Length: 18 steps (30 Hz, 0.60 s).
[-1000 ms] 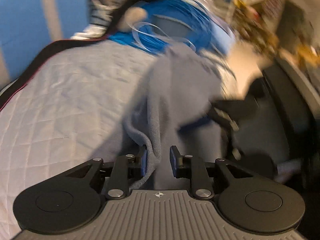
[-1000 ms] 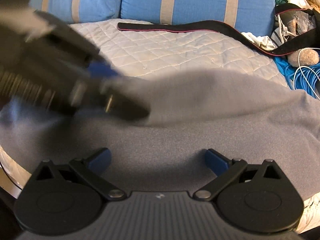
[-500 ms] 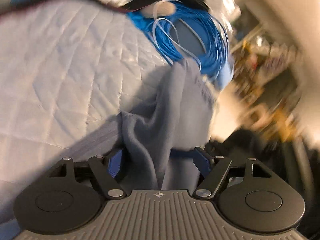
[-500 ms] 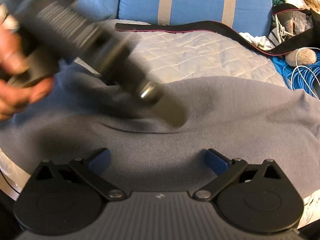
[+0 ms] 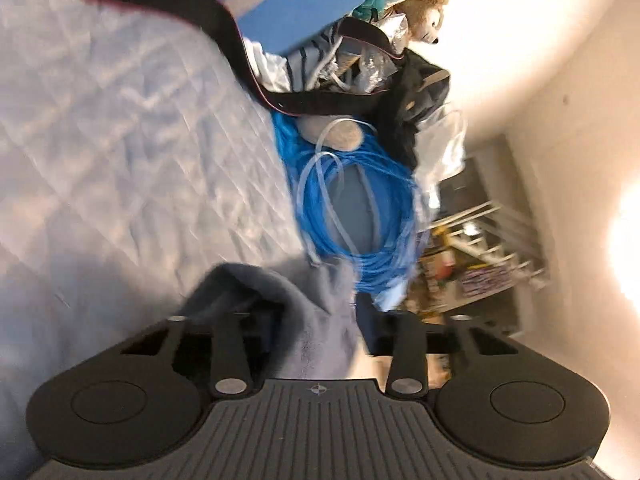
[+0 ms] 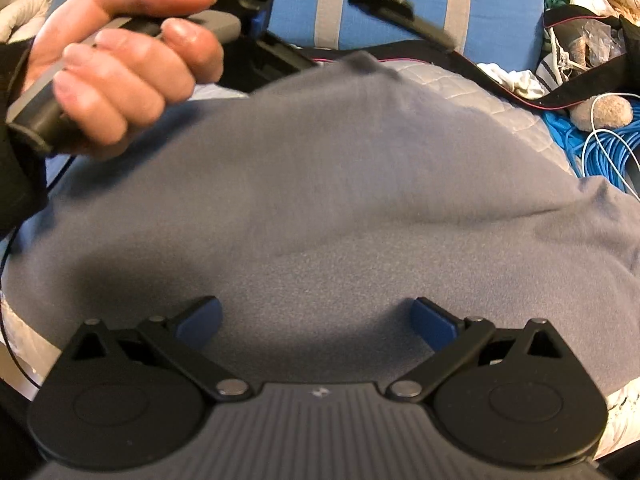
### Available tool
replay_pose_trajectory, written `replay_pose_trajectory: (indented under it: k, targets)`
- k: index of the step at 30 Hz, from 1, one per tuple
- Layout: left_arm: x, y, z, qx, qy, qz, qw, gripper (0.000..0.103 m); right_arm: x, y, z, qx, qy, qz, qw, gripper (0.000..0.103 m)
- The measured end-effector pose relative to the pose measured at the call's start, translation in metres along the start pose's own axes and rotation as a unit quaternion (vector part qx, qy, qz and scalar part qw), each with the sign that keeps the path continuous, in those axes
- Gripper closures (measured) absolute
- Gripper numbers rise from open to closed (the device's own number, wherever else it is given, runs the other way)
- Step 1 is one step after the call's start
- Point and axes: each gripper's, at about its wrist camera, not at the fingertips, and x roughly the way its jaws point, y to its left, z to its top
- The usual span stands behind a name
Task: Fold clothes
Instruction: 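Grasp the hoodie's edge with the left gripper and lift it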
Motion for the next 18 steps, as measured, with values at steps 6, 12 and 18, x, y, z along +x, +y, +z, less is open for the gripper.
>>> replay_pose_trajectory:
  k: [6, 12, 18]
  targets:
    - [-0.016, -0.007, 0.008, 0.061, -0.013, 0.085, 0.9944, 0.097, 0.000, 0.001, -0.001, -0.001, -0.003, -0.001, 1.000, 0.000]
    - [-0.026, -0.027, -0.007, 0.147, -0.049, 0.151, 0.9764, 0.098, 0.001, 0.002, 0.000, -0.001, -0.004, 0.000, 1.000, 0.000]
    - [-0.026, -0.069, -0.031, 0.274, -0.071, 0.187, 0.9407, 0.098, 0.001, 0.002, 0.000, -0.001, -0.003, -0.001, 1.000, 0.000]
